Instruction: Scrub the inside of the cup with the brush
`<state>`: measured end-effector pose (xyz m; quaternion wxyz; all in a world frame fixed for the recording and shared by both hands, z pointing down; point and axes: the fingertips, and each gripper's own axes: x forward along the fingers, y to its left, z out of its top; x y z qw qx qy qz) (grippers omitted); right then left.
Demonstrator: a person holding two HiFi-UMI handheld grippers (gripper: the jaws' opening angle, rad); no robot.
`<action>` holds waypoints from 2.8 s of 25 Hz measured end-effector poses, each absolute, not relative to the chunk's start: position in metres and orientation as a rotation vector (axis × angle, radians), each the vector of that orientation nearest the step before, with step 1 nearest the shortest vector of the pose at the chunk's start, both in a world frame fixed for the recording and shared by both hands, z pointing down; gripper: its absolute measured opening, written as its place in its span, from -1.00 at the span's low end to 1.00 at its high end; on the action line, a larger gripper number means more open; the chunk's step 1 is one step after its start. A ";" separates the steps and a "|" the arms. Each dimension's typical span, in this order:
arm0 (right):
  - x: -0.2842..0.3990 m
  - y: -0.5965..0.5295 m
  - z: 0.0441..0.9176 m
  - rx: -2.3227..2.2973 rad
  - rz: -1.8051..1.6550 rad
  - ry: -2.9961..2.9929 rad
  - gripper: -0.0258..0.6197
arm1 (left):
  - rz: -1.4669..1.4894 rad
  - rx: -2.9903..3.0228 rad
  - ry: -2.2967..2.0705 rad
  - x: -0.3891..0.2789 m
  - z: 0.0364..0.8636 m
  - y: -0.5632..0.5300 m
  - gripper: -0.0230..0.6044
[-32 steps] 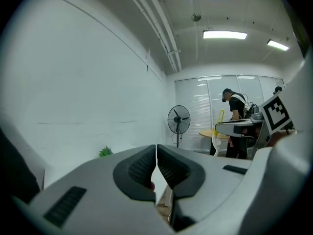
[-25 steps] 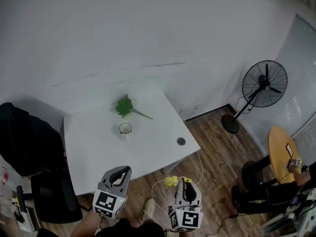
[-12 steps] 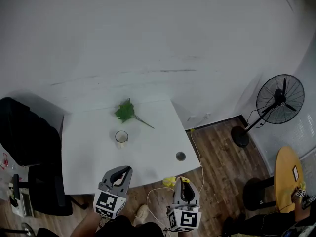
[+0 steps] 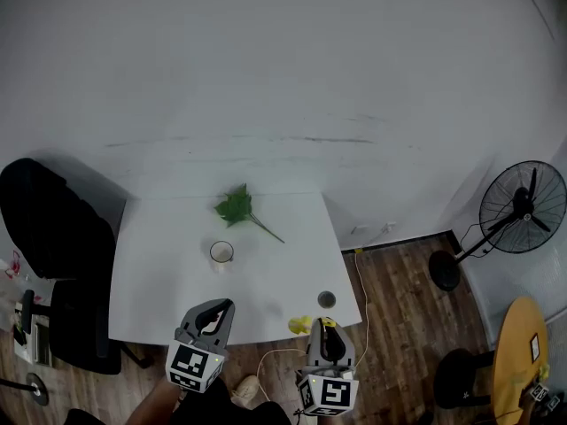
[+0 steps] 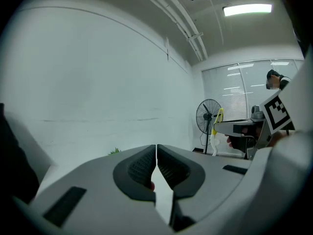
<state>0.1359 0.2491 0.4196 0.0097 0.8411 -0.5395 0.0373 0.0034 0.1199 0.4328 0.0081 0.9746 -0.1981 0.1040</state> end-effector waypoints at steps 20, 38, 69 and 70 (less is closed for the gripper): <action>0.150 0.115 0.416 2.441 0.109 -1.965 -0.73 | 0.358 2.908 -0.952 -0.013 0.448 0.017 -0.83; 0.170 -0.025 0.435 2.282 0.173 -2.088 -0.72 | 0.454 2.777 -0.952 0.019 0.504 -0.083 -0.83; 0.107 -0.107 0.404 2.095 0.194 -2.396 -0.73 | 0.696 2.606 -0.756 0.037 0.612 -0.083 -0.16; 0.106 -0.108 0.407 2.081 0.197 -2.397 -0.72 | 0.708 2.602 -0.750 0.038 0.615 -0.082 -0.16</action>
